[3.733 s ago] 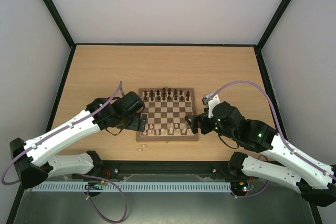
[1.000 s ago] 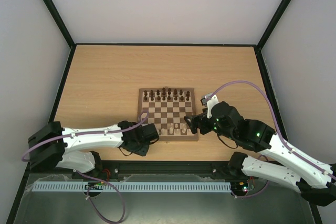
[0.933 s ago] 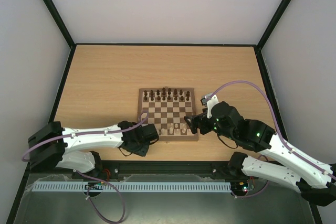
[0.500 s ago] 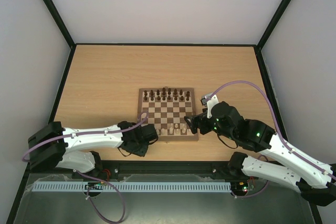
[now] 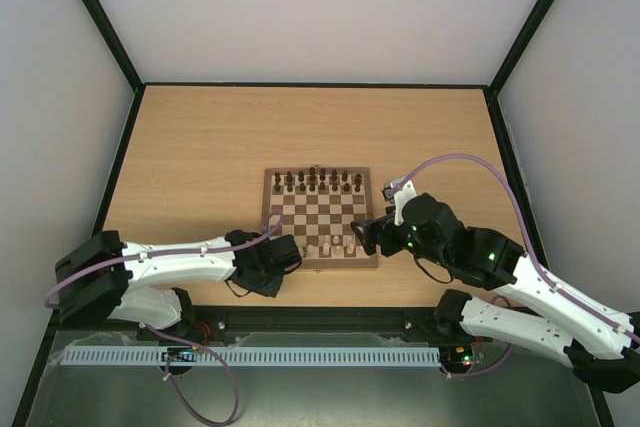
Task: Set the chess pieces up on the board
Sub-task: Pick up the chess piece at the center of the board.
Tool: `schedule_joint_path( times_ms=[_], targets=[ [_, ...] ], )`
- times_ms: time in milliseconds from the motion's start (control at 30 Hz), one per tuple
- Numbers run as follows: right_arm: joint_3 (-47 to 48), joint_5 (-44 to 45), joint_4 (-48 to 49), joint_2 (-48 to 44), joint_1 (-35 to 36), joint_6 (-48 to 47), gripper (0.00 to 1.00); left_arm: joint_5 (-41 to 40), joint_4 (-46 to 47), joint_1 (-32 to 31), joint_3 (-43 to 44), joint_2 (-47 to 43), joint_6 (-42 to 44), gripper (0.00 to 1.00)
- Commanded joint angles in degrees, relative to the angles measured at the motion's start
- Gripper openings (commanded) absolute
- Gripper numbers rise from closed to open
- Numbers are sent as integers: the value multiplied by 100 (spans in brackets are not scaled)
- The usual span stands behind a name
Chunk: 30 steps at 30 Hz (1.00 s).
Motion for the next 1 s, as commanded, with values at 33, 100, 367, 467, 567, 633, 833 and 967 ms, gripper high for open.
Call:
schedule_joint_path(
  times_ms=[33,100,367,467,567,633,833,967],
  targets=[
    [-60,-8,39,-62,-12,-72,95,13,-454,26,119,-238,-79,13],
    [-58,-17,41,-63,-13,-71,95,-5,-619,26,222,-419,-104,13],
    [-58,-8,41,-62,-17,-72,95,-265,-1438,32,913,-674,-42,14],
    [-56,-9,39,-71,-17,-72,95,-395,-1695,62,1259,-587,67,14],
    [-60,-9,42,-79,-8,-72,95,-456,-1845,154,1523,-514,227,14],
    [-60,1,35,-88,-12,-65,95,-478,-1927,207,1667,-462,319,14],
    [-54,1,43,-106,-12,-70,95,-566,-2165,406,2209,-200,620,14],
    [-54,-18,47,-98,-17,-72,95,-681,-2293,486,2771,214,892,14]
  ],
)
